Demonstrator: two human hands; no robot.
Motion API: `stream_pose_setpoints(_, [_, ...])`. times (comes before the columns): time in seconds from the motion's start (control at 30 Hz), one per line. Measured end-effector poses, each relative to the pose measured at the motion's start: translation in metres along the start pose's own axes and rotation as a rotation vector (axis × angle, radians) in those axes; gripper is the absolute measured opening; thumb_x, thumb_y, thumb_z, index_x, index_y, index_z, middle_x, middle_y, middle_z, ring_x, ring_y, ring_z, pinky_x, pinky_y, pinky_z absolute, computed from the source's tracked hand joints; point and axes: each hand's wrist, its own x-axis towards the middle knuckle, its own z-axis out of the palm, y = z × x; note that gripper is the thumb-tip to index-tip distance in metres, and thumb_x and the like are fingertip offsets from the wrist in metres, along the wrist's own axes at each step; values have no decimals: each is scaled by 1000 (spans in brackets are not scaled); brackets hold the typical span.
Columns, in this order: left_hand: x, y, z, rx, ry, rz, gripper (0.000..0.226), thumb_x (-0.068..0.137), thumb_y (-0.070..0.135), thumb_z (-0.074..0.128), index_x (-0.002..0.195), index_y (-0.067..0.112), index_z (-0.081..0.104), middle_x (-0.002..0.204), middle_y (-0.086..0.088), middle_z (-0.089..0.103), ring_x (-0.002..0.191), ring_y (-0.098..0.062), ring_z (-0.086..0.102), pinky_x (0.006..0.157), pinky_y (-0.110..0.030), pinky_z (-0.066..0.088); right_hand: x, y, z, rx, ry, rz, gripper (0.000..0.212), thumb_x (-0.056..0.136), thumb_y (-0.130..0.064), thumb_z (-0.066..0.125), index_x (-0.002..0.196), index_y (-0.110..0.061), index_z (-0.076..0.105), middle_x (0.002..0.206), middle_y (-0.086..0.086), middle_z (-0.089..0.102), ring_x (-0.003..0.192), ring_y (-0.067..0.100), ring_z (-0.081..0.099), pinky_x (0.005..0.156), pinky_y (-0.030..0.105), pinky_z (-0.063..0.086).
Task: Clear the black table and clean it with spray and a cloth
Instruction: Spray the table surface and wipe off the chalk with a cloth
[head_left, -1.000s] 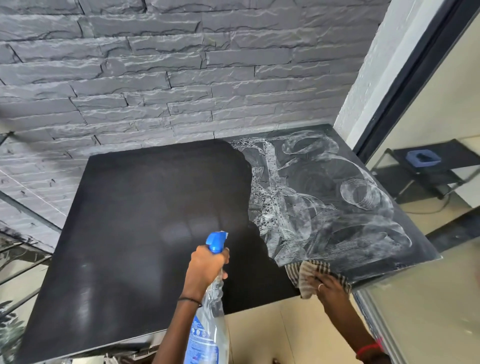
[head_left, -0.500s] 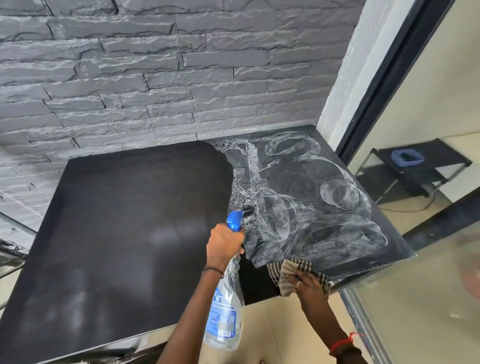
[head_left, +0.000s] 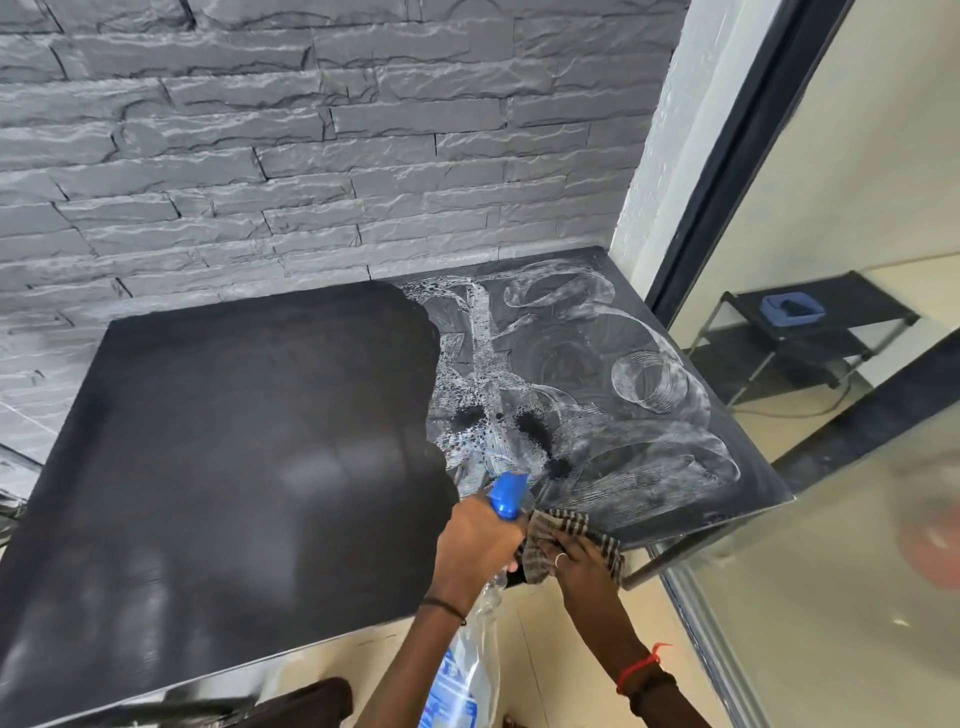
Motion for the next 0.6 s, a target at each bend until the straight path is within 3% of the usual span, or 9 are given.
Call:
stream_pose_setpoints(0.1, [-12, -13, -7, -34, 103, -47, 27, 72, 36, 60, 65, 11, 53, 51, -7, 60, 52, -22, 69, 61, -34, 54, -1, -2, -4, 8, -4, 9, 45, 53, 0, 65, 91, -21, 75, 102, 1, 70, 82, 26, 68, 66, 27, 58])
stream_pose_setpoints(0.27, [-30, -42, -27, -50, 254, -156, 27, 80, 32, 61, 70, 8, 59, 43, -4, 62, 46, -19, 66, 68, -33, 54, -2, -10, -12, 3, -59, 49, 60, 34, -3, 90, 89, -24, 76, 101, -3, 72, 84, 22, 69, 65, 26, 57])
stream_pose_setpoints(0.37, [-34, -55, -34, -39, 248, -167, 27, 79, 30, 62, 68, 5, 60, 43, -3, 62, 53, -23, 67, 71, -38, 56, -4, -11, -11, 3, -60, 71, 61, 37, -3, 91, 92, -25, 76, 104, -4, 71, 88, 21, 69, 67, 26, 57])
stream_pose_setpoints(0.6, [-41, -67, -35, -106, 198, -180, 27, 75, 28, 65, 78, 2, 62, 59, -7, 65, 41, -16, 62, 65, -37, 56, -2, 1, -22, 22, -95, 46, 65, 41, 10, 84, 98, -21, 74, 108, 1, 70, 91, 25, 67, 73, 32, 58])
